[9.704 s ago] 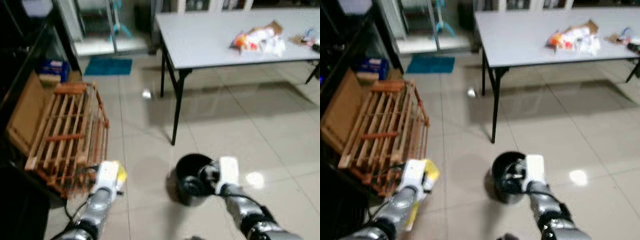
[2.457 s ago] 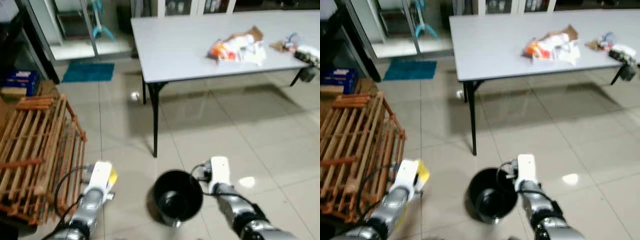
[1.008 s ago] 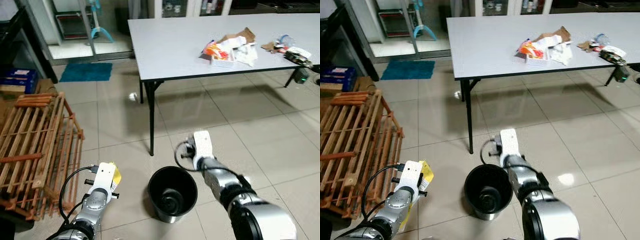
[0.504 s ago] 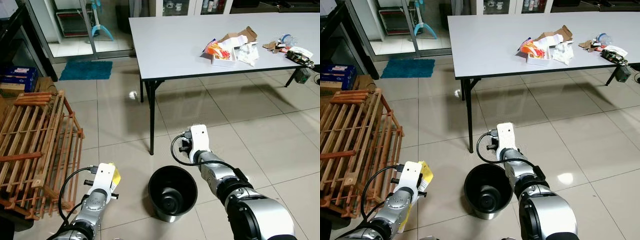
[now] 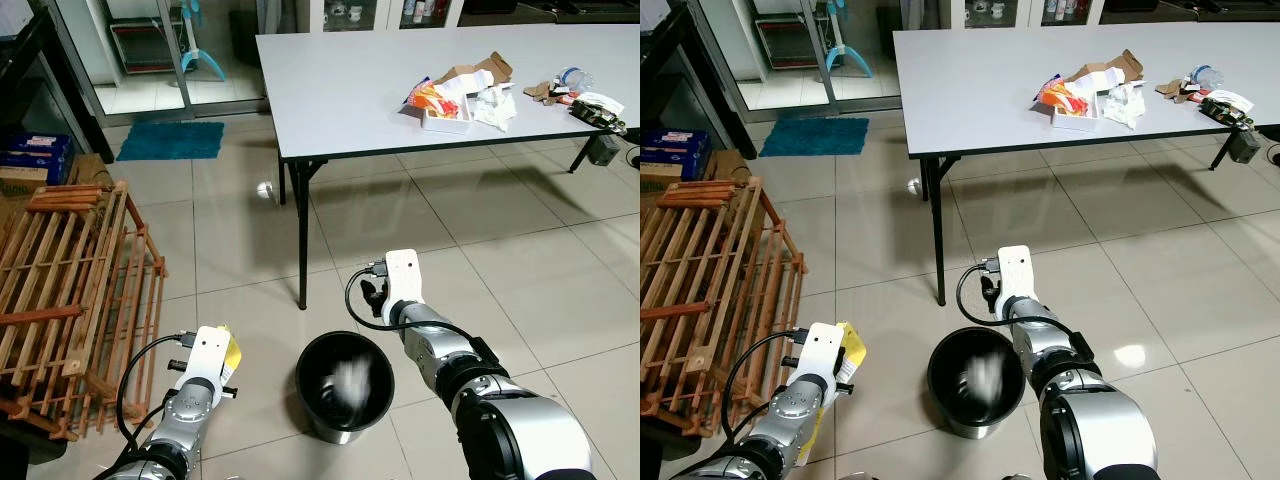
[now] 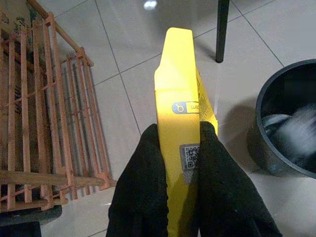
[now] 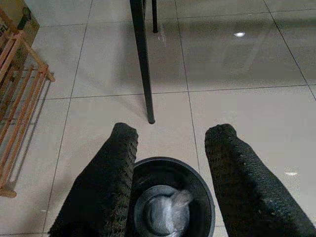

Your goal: Picking trash to rubbish bin

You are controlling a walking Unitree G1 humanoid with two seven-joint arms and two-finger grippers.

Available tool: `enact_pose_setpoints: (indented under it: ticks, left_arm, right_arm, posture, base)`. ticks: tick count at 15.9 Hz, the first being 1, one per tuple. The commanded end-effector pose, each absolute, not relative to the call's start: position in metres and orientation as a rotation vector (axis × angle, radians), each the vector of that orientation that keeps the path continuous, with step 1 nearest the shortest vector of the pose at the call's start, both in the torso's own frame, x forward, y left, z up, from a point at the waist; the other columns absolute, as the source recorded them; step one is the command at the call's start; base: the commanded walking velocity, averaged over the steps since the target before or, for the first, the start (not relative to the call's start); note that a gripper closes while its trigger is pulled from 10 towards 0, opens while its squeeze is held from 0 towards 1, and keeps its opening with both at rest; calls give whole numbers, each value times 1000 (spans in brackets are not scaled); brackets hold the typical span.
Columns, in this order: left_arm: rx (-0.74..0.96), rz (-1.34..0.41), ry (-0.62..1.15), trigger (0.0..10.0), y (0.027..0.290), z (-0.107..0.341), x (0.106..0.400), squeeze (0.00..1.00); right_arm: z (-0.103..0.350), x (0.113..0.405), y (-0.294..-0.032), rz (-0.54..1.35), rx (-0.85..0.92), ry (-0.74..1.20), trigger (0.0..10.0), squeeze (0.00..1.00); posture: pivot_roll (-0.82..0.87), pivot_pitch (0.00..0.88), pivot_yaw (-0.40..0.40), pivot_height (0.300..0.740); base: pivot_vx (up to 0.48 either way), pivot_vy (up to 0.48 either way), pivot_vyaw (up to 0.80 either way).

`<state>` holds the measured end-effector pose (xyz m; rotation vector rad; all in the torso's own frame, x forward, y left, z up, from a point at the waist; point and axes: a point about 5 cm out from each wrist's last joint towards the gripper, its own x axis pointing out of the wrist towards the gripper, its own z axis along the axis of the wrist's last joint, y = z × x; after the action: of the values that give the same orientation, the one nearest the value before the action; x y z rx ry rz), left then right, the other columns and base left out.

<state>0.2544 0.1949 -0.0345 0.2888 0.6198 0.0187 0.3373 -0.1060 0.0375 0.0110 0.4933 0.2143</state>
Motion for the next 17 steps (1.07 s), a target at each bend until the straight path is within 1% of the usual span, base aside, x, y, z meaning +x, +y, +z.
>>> enact_pose_setpoints:
  ticks: [1, 2, 5, 7, 8, 9, 10, 12, 13, 14, 15, 17]
  left_arm:
    - [289, 33, 615, 10000, 198, -33, 255, 0]
    - [288, 31, 616, 10000, 197, -34, 255, 0]
    - [286, 25, 621, 10000, 196, -35, 254, 0]
    - [273, 27, 616, 10000, 195, -35, 254, 0]
    - [257, 31, 607, 10000, 195, -33, 255, 0]
    - [223, 42, 571, 10000, 195, -28, 261, 0]
    - [200, 54, 521, 10000, 195, -20, 269, 0]
    - [182, 61, 435, 10000, 191, -8, 280, 0]
    - [194, 67, 427, 10000, 192, -8, 280, 0]
    - [188, 70, 394, 10000, 189, 0, 287, 0]
    - [177, 70, 377, 10000, 188, 4, 292, 0]
    - [164, 88, 357, 10000, 190, 6, 293, 0]
  right_arm:
    - [37, 338, -108, 204, 11, 511, 10000, 325]
    - [35, 336, -110, 196, -4, 523, 10000, 0]
    - [23, 328, -128, 119, -4, 557, 10000, 0]
    - [14, 319, -151, 43, 15, 574, 10000, 0]
    - [14, 319, -156, 31, 21, 565, 10000, 0]
    - [24, 325, -162, 23, 51, 495, 10000, 0]
    - [34, 332, -164, 9, 99, 417, 10000, 0]
    - [42, 334, -164, -7, 120, 327, 10000, 0]
    - [42, 333, -164, -7, 113, 319, 10000, 0]
    - [40, 331, -161, 17, 59, 316, 10000, 0]
    - [37, 329, -159, 30, 53, 323, 10000, 0]
    - [18, 315, -160, 19, 48, 402, 10000, 0]
  posture:
    - [67, 46, -3, 740]
    - [67, 46, -4, 740]
    - [60, 41, -6, 740]
    - [52, 38, -11, 740]
    - [48, 37, -12, 740]
    - [29, 37, -10, 740]
    - [20, 34, -9, 740]
    - [16, 28, -4, 740]
    - [15, 27, -8, 740]
    - [18, 24, -11, 740]
    - [26, 23, -18, 740]
    - [18, 27, -21, 740]
  base:
    - [0, 0, 0]
    - [0, 0, 0]
    - [0, 0, 0]
    - [0, 0, 0]
    - [0, 0, 0]
    - [0, 0, 0]
    - [0, 0, 0]
    - [0, 0, 0]
    - [0, 0, 0]
    - [0, 0, 0]
    - [0, 0, 0]
    - [0, 0, 0]
